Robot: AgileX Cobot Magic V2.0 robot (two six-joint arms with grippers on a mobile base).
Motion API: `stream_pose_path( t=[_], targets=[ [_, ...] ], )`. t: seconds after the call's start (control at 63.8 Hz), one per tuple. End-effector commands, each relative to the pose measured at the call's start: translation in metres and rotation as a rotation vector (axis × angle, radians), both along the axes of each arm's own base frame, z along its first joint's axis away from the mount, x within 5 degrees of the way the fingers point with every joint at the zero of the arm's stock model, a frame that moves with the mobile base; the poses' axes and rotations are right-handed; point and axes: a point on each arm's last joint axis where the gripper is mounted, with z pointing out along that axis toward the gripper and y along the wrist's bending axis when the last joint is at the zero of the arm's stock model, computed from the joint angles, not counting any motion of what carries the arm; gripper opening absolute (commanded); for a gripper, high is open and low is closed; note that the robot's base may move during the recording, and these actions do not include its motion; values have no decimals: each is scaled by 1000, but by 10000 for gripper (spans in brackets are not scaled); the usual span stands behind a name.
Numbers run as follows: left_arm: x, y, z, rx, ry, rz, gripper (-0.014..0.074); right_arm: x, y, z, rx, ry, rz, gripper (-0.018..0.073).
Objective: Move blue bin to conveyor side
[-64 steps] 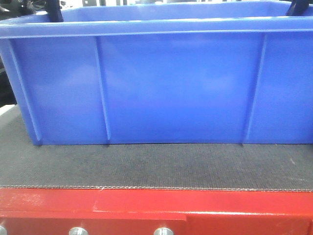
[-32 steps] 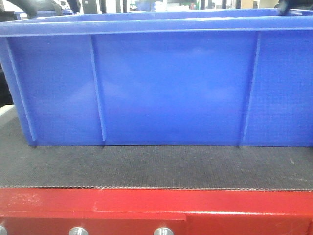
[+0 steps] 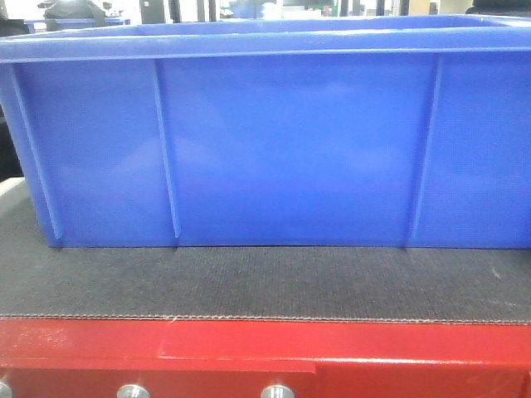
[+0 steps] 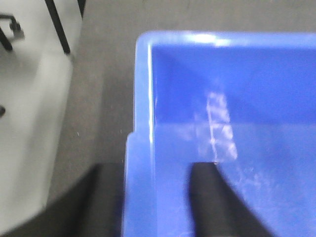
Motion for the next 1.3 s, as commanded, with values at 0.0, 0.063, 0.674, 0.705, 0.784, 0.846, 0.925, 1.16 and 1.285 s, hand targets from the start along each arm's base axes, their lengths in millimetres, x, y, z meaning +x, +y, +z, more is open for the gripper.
stream_pose_path(
  t=[0.0,0.063,0.674,0.705,0.784,0.846,0.925,1.16,1.285],
  targets=[
    [-14,2,27,-3,-95,-6,15,-12,-2,31,-9,-65,4,52],
    [-22,6,41,25,-163,-9,-25,-17,-2,47,-4,-112,4,-85],
    [-99,31,105,42,-331,35,11,-89,-6,126,65,-332,23,-82],
    [-102,32,104,40,-337,32,11,-93,-6,129,64,-347,22,-82],
    [-109,32,97,24,-349,23,11,-105,-7,131,64,-365,22,-82],
    [-115,33,91,8,-356,19,11,-113,-8,129,39,-374,29,-82],
    [-119,32,76,10,-350,4,11,-121,-9,119,16,-372,33,-82],
    [-134,56,37,-22,-345,80,11,-152,-14,73,22,-459,6,-87],
    [-148,77,25,-94,-405,150,11,-170,-17,38,27,-503,-11,-87]
  ],
)
